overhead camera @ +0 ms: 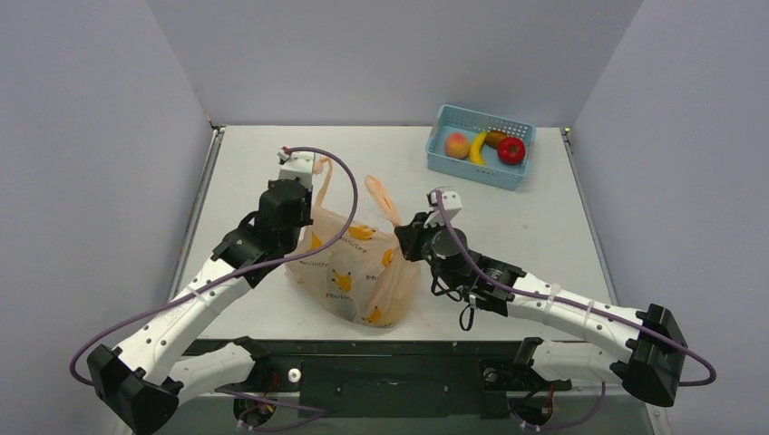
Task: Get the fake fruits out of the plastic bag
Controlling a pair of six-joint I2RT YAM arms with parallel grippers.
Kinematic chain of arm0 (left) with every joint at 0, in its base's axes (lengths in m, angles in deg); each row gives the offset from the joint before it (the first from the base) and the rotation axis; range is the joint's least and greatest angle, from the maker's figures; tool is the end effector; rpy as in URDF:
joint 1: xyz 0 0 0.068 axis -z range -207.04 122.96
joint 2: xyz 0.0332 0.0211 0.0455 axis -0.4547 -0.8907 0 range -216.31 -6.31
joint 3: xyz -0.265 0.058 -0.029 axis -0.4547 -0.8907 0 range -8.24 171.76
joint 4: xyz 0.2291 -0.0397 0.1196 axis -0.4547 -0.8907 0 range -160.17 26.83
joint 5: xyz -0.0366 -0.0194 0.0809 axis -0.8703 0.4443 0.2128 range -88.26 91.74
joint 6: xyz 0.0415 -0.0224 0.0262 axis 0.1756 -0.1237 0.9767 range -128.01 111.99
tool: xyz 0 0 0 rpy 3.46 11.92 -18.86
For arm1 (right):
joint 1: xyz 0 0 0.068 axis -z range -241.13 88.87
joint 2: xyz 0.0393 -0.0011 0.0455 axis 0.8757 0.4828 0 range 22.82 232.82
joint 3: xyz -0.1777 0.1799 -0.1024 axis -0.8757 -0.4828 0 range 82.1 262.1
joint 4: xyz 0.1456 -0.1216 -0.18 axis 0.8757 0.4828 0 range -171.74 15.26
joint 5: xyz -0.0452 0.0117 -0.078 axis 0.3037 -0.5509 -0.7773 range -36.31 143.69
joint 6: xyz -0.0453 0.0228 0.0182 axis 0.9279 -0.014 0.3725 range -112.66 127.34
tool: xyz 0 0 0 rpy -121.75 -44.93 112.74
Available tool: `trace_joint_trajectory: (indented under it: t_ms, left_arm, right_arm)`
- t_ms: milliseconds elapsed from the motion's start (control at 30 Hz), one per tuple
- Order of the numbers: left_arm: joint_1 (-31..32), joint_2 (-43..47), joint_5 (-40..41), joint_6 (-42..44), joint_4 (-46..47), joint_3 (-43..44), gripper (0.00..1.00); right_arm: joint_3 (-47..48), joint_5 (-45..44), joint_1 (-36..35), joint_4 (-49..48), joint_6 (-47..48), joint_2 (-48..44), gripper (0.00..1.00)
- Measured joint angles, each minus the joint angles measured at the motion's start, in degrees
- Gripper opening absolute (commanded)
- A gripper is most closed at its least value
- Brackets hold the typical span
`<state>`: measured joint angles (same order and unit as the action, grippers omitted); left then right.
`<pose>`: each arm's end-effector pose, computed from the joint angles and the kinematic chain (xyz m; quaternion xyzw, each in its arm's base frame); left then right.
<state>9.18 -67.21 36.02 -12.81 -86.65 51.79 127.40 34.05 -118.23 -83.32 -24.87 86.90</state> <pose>0.1988 -0.1208 0.3577 0.0637 0.8163 0.0505 0.5719 0.1505 0.2106 0.2971 -0.0721 0.7962 0.3133 0.5125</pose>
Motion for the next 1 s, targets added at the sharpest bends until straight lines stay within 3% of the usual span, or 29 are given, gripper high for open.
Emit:
trace_joint_trajectory:
  t_ms: [300, 667, 1000]
  left_arm:
    - [-3.9, 7.8, -5.6, -3.0, 3.8, -4.1, 0.00]
    - [-5.7, 11.5, -10.9, -2.8, 7.5, -6.6, 0.00]
    - [-5.3, 10.9, -19.2, -2.4, 9.3, -7.2, 0.00]
  right_arm:
    - [1.4, -0.1, 2.5, -4.1, -4.5, 0.3, 0.00]
    - [17.9, 5.8, 9.9, 0.2, -0.9, 8.9, 0.00]
    - [12.9, 10.5, 8.2, -0.4, -1.2, 10.6, 0.39]
